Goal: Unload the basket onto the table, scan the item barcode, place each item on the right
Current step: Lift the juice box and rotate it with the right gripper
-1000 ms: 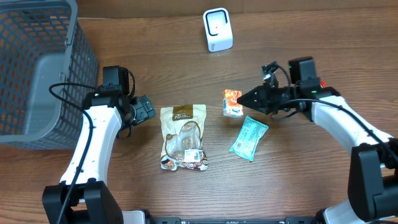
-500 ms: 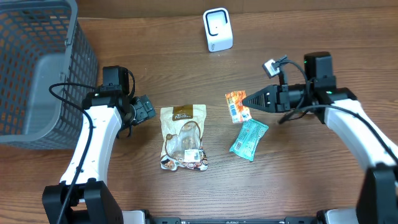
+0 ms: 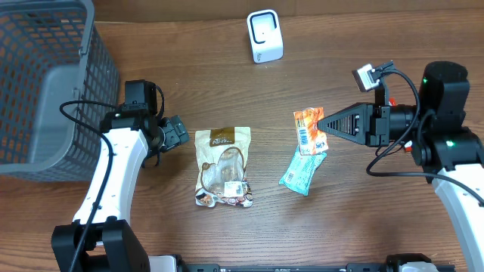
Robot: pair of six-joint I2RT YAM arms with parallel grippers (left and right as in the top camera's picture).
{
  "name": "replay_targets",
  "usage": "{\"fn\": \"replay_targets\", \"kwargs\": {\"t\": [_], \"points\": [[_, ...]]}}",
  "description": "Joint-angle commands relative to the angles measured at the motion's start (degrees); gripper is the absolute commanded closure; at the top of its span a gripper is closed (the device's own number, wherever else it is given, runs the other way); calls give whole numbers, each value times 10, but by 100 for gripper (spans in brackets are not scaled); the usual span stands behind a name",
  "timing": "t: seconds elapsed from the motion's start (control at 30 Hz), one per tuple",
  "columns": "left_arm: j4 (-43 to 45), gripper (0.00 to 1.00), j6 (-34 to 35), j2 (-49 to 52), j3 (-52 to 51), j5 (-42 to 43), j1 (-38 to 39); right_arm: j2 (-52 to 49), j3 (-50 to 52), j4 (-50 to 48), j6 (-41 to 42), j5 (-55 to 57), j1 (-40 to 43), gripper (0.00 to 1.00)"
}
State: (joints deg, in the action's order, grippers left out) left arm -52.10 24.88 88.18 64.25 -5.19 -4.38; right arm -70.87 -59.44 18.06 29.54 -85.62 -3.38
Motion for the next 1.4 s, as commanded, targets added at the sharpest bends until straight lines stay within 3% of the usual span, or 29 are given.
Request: {"fn": "replay_targets", "kwargs": {"t": [0.0, 0.17, 0.87, 0.93, 1.17, 1.37], "points": [[0, 0, -7, -1, 8, -6, -1, 8, 2, 0, 70, 18, 2, 96], [0, 0, -7, -1, 8, -6, -1, 7, 2, 0, 104, 20, 2, 96], [1, 0, -7, -1, 8, -6, -1, 7, 2, 0, 105, 40, 2, 96], [0, 0, -7, -1, 8, -6, -1, 7, 2, 6, 88, 89, -1, 96], [0, 0, -7, -1, 8, -6, -1, 1, 2, 111, 44, 429, -66, 96], [0, 0, -7, -1, 8, -6, -1, -49, 2, 122, 2, 566, -156, 96]]}}
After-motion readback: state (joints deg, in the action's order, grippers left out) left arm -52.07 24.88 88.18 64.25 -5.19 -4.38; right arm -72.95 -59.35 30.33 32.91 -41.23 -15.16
